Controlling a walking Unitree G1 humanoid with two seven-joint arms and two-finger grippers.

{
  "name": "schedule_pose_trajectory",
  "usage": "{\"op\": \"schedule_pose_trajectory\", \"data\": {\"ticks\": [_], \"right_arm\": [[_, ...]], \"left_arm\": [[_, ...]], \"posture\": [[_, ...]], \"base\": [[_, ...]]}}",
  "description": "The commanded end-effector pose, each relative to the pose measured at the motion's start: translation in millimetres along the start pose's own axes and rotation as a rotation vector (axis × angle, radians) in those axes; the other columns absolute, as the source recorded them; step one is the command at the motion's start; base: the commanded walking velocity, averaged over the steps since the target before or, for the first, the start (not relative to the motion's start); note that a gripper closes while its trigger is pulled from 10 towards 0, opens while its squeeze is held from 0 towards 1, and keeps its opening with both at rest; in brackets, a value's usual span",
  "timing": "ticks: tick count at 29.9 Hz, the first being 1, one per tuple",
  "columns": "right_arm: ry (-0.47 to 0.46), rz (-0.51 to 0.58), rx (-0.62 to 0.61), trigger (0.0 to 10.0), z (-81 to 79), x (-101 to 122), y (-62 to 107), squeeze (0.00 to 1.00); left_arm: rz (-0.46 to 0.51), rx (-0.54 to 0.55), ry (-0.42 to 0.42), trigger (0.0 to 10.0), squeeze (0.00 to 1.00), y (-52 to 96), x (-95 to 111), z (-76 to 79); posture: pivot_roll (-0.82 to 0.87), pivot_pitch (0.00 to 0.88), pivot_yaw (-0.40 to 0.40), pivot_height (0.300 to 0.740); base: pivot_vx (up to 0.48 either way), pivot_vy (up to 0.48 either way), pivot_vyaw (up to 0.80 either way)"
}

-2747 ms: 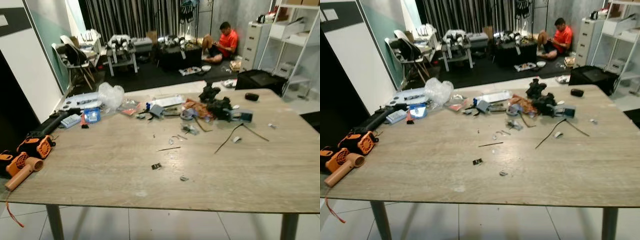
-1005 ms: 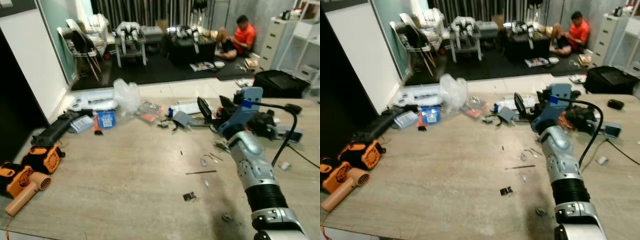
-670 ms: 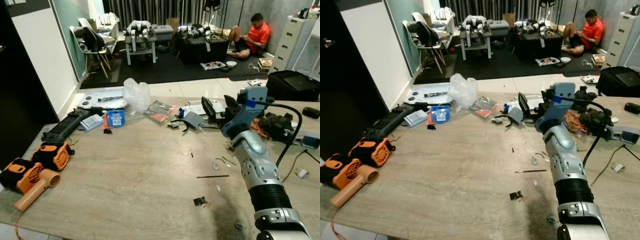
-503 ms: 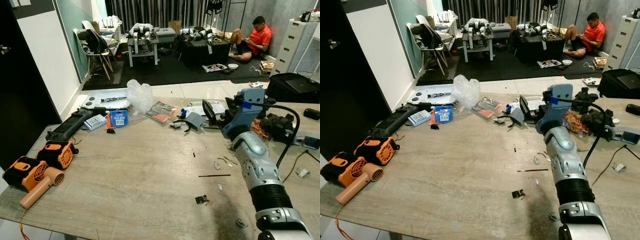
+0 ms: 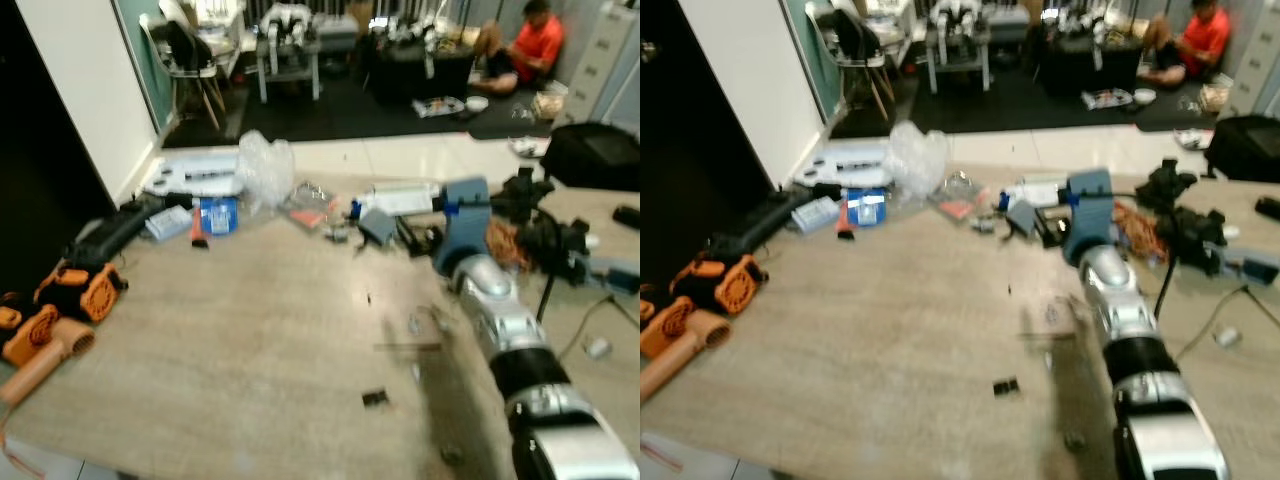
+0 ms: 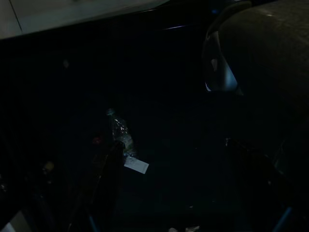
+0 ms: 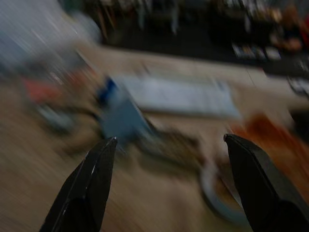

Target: Picking trash to rubbish bin

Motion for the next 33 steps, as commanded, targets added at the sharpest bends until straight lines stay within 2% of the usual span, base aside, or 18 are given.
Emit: {"op": "schedule_pose_trajectory", "data": {"ticks": [1, 6, 12, 17, 27, 30, 31, 33], "right_arm": [[-0.001, -0.039, -0.013, 10.0, 1.6, -7, 0.5, 0.0], [-0.043, -0.136, -0.052, 10.0, 13.5, -19, 3.6, 0.0], [-0.112, -0.224, -0.016, 10.0, 17.5, -31, 12.3, 0.0], [-0.122, -0.272, -0.111, 10.0, 32.1, -47, 20.3, 0.0], [-0.118, -0.167, -0.092, 10.0, 37.7, -37, 24.3, 0.0], [-0.117, -0.125, -0.072, 10.0, 39.5, -28, 24.4, 0.0], [-0.116, -0.056, -0.043, 10.0, 43.0, -13, 25.3, 0.0], [-0.114, -0.024, -0.032, 10.0, 45.3, -6, 26.2, 0.0]], "left_arm": [[-0.035, -0.012, 0.01, 10.0, 0.0, 2.3, -14, 2.6], [-0.038, -0.013, 0.005, 10.0, 0.0, 3.2, -16, 2.0], [-0.016, -0.014, -0.003, 10.0, 0.0, 1.8, -8, -0.6], [-0.002, -0.019, -0.019, 10.0, 0.0, 1.4, -4, -1.9], [-0.009, -0.02, -0.047, 10.0, 0.0, 2.9, -8, -7.3], [-0.011, -0.019, -0.047, 10.0, 0.0, 3.2, -8, -8.4], [-0.01, -0.018, -0.046, 10.0, 0.0, 3.3, -8, -8.8], [-0.01, -0.019, -0.045, 10.0, 0.0, 3.3, -8, -8.5]], "posture": [[-0.07, 0.23, 0.066, 0.74], [-0.07, 0.238, 0.067, 0.74], [-0.07, 0.244, 0.072, 0.74], [-0.07, 0.251, 0.085, 0.74], [-0.08, 0.25, 0.097, 0.74], [-0.08, 0.249, 0.096, 0.74], [-0.08, 0.241, 0.095, 0.74], [-0.08, 0.241, 0.095, 0.74]], "base": [[0.0, 0.0, 0.0], [0.0, 0.0, 0.0], [0.0, 0.0, 0.0], [0.0, 0.0, 0.0], [0.0, 0.0, 0.0], [0.0, 0.0, 0.0], [0.0, 0.0, 0.0], [0.0, 0.0, 0.0]]}}
Point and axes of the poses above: a point about 5 cm out from each wrist's last joint towards the gripper, its own y axis pointing back from the gripper into the wrist, its own x axis along the axis of the wrist's last joint, z = x × y, the point moved 1 cm from there along -y, pointing out of the wrist towards the gripper, and after that the axes turned 15 degrees about -y, right-handed, at the moved point
